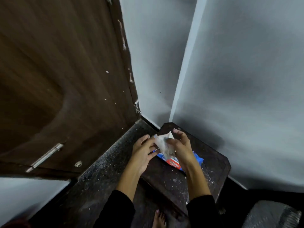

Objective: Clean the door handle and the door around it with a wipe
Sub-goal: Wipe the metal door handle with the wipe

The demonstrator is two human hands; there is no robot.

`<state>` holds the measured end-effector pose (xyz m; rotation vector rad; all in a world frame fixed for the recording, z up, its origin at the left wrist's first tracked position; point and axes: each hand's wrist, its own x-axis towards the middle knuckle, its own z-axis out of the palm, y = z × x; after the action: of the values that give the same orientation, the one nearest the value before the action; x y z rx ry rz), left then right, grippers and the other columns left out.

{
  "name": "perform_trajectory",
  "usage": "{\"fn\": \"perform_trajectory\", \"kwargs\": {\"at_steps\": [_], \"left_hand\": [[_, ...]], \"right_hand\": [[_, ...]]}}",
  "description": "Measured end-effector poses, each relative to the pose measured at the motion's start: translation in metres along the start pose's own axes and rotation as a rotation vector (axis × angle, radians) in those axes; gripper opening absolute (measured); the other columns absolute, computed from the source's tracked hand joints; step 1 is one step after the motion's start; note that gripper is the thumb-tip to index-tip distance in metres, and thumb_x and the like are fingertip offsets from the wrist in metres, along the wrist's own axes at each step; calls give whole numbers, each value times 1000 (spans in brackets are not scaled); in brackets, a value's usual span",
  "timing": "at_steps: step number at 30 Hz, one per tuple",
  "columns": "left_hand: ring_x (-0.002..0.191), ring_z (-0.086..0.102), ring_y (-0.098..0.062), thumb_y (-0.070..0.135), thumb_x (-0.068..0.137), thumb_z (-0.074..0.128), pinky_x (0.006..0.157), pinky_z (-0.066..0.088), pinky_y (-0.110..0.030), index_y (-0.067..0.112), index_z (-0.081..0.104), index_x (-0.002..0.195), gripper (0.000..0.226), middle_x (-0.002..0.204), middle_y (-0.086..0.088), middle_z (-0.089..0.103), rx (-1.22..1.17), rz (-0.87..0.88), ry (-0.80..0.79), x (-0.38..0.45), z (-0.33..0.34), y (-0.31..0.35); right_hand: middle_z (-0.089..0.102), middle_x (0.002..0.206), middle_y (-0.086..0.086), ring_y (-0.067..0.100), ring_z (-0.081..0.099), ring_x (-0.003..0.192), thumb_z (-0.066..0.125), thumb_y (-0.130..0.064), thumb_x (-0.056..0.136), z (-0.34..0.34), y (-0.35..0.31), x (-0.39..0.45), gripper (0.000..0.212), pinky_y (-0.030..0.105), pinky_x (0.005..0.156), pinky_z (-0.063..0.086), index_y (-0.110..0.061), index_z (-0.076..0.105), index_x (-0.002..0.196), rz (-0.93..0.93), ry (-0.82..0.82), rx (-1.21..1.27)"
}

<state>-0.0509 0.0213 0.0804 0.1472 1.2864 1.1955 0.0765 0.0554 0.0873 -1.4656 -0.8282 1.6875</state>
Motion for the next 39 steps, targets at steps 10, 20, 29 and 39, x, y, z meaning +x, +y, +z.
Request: {"fn": "perform_trajectory", "kwargs": {"at_steps": [10, 20, 29, 39], "left_hand": [[71, 61, -16, -11, 86, 56, 56, 53, -22, 12, 56, 100, 27, 89, -9, 65, -63, 356, 308, -89, -50, 108], [70, 63, 2, 6, 73, 79, 62, 46, -10, 15, 74, 90, 20, 83, 5, 71, 405, 624, 414, -179, -145, 185], [71, 61, -6, 18, 79, 76, 61, 45, -14, 23, 67, 71, 12, 71, 11, 65, 538, 928, 827, -211, -229, 236], [90, 67, -9, 20, 100, 36, 77, 52, -21, 17, 73, 91, 38, 90, 3, 73, 216, 944, 578, -198, -301, 287]], "right_hand": [[66, 83, 5, 20, 60, 73, 66, -6, 79, 130, -93, -57, 17, 31, 69, 50, -21, 61, 87, -343, -147, -411], [70, 98, 13, 20, 68, 90, 64, 9, 77, 239, -124, -111, 34, 33, 77, 57, -5, 66, 107, -253, -912, -361], [62, 60, -9, 3, 57, 56, 80, -20, 66, 348, -106, -148, 16, 8, 45, 39, -18, 66, 61, -854, -595, -706], [70, 91, -14, -3, 63, 87, 69, -28, 77, 462, -70, -166, 18, 14, 70, 50, -33, 68, 95, -702, -752, -375]]}}
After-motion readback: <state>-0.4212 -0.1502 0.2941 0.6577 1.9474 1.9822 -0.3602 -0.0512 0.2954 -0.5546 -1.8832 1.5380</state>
